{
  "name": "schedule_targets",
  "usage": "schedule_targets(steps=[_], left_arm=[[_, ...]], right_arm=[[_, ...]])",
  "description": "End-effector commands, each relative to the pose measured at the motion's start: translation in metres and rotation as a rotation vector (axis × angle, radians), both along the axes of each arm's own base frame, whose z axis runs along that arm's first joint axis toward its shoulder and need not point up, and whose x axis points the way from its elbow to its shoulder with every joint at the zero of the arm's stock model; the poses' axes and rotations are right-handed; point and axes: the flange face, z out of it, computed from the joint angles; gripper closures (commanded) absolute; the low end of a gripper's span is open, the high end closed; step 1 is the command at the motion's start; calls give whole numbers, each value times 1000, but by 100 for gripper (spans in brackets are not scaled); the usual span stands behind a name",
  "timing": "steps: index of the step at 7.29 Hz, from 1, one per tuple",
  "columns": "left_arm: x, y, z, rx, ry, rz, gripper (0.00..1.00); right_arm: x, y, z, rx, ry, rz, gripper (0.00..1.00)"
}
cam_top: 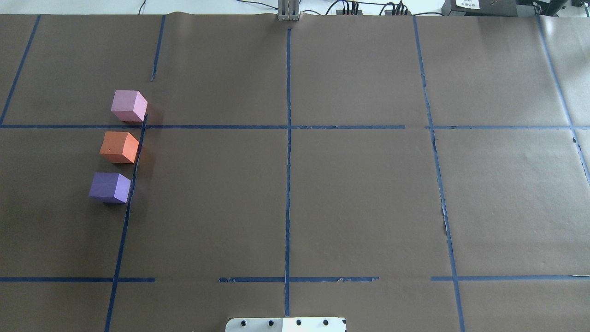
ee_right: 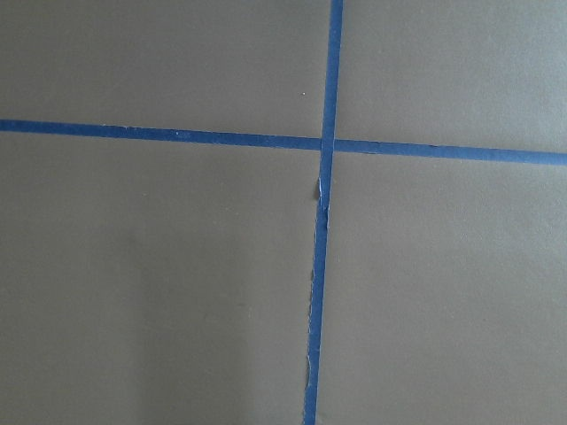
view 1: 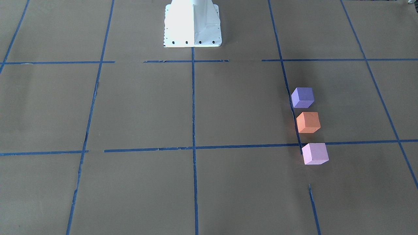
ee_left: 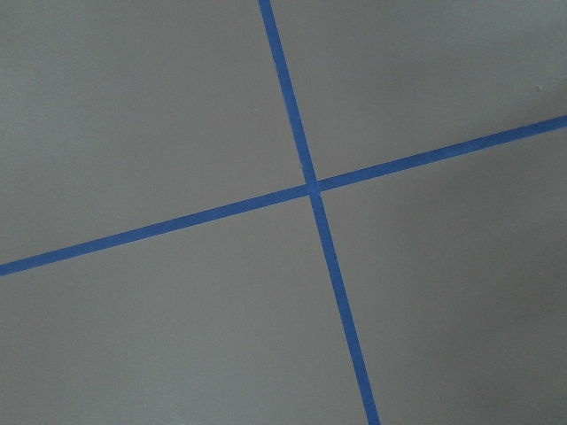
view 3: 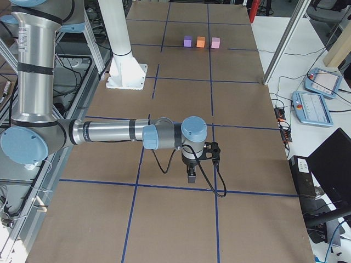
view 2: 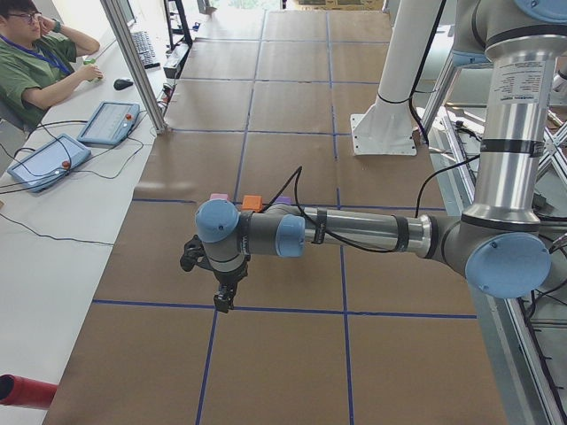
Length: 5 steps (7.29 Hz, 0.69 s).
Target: Arrange blocks in a line
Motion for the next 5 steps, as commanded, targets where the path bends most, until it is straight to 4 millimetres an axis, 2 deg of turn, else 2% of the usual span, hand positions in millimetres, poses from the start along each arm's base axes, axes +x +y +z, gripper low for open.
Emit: schedule_targets(steps=[1, 5], left_arm=[[-1, 5, 4, 18, 1, -3, 0], [-1, 8, 6, 13, 1, -7, 0]], right_arm=[[0, 0, 0, 0, 0, 0, 0], [0, 0, 0, 0, 0, 0, 0]])
